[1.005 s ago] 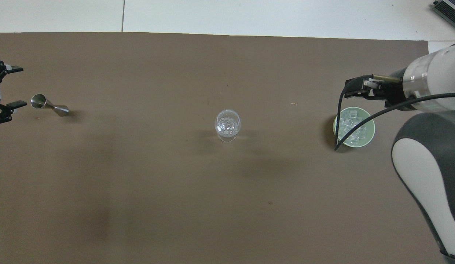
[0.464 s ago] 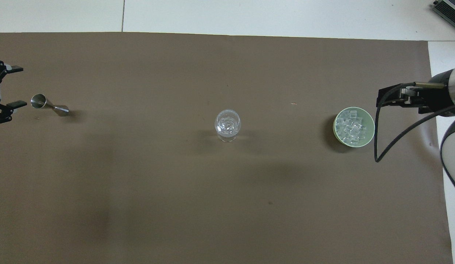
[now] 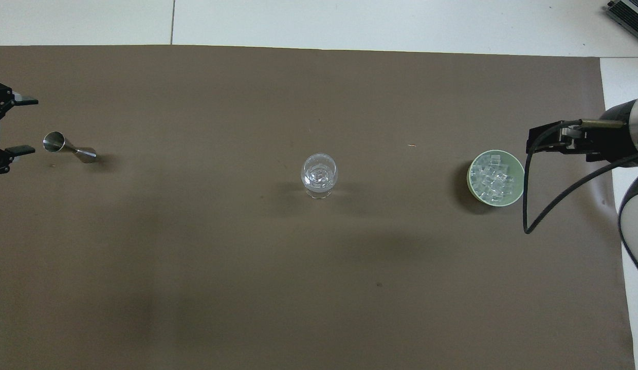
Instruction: Pour wine and add ice with both arms
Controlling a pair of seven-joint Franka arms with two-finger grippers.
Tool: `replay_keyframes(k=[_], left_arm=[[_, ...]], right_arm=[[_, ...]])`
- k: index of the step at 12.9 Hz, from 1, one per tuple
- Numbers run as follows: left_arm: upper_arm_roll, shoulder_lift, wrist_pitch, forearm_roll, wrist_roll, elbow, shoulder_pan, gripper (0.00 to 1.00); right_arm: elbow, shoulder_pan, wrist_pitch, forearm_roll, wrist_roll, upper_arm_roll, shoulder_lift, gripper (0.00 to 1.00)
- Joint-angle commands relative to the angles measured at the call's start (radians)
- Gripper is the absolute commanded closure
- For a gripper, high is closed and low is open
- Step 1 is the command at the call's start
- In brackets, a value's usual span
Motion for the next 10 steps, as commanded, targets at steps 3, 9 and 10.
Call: replay_keyframes(k=[3,9,10], left_arm=[[0.003,-0.006,-0.056,-0.018,-0.034,0.026,0.012,0.0],[0.003,-0.006,-0.049,-0.018,-0.036,0.026,0.012,0.0],[0.003,-0.006,-0.053,-0.017,-0.036,0.028,0.012,0.0]], right_arm=[[-0.013,-0.007,0.0,0.005,-0.01,0.008,-0.013,0.0],[-0.013,-0.005,-0.011,0.012,-0.012,-0.006,-0.015,0.0],[-0.013,-0.005,-0.018,0.014,-0.01,-0.008,-0.013,0.0]])
